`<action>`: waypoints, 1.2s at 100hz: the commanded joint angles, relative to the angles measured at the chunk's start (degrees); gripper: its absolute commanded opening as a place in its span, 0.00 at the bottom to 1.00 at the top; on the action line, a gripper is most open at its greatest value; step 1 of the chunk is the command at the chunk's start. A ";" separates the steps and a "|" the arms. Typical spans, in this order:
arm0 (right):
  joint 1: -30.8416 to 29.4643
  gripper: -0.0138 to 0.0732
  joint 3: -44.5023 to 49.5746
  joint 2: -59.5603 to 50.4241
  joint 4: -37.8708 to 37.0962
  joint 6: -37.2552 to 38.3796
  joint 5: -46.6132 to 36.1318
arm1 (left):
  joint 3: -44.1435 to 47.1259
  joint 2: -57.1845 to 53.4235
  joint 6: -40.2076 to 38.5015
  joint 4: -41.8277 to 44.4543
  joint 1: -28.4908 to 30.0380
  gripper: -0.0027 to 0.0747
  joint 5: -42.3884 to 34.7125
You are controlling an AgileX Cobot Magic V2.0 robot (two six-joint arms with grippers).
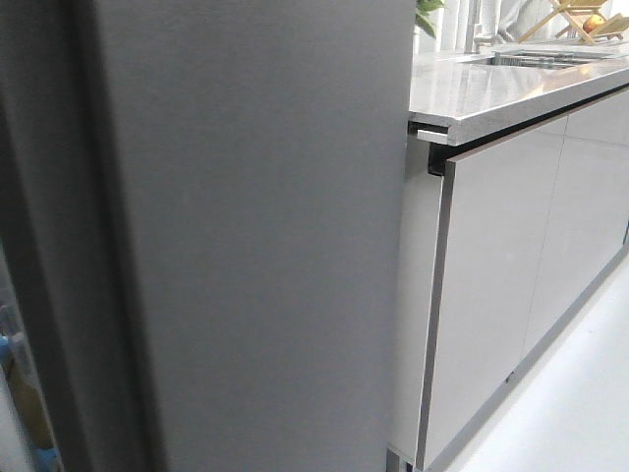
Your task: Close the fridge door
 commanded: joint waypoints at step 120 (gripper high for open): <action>0.63 0.07 -21.81 23.02 -0.71 0.39 -10.57 | 1.60 1.09 -0.20 -0.09 -0.46 0.01 -4.40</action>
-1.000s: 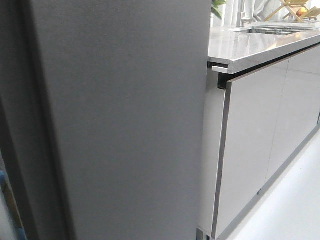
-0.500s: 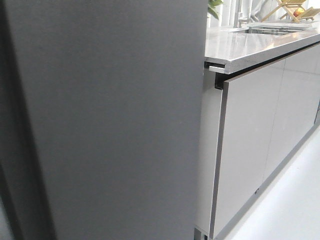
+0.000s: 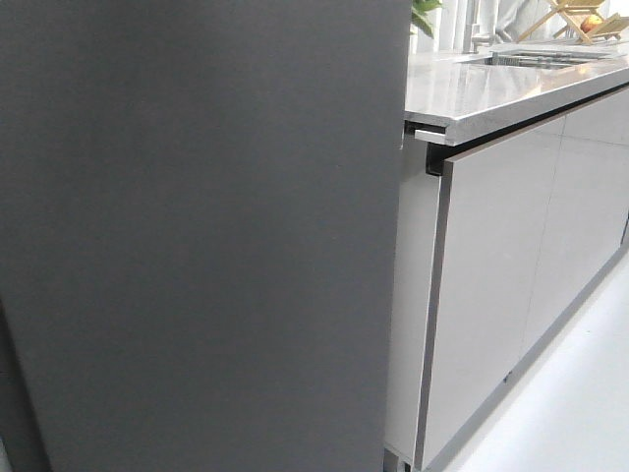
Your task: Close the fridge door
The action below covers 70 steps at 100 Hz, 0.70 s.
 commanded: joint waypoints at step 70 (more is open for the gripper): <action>-16.21 0.07 16.16 -20.24 -0.47 0.09 -2.69 | 1.60 1.09 -0.20 -0.09 -0.46 0.01 -4.40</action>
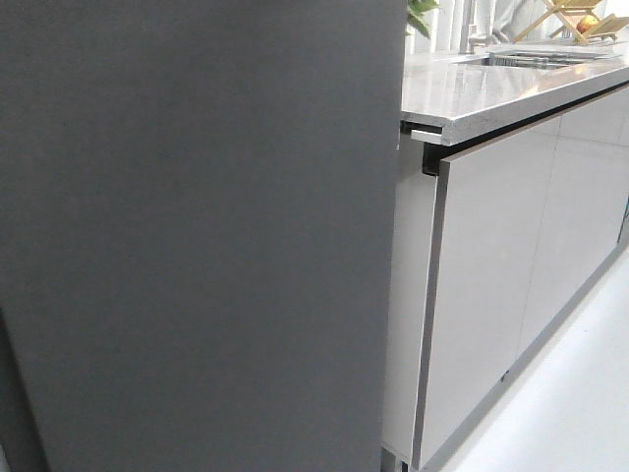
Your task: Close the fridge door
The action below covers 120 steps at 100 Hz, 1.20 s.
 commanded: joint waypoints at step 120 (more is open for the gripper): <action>-28.30 0.07 70.16 -70.38 -0.87 0.00 -10.67 | 1.60 1.09 -0.20 -0.09 -0.46 0.01 -4.40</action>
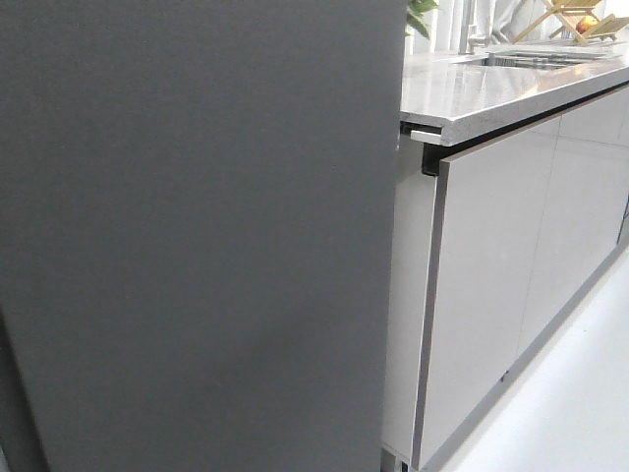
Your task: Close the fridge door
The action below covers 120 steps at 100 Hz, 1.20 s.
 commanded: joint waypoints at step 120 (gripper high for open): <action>-0.40 0.07 12.41 -16.93 -0.66 0.00 -2.49 | 1.60 1.09 -0.20 -0.09 -0.46 0.01 -4.40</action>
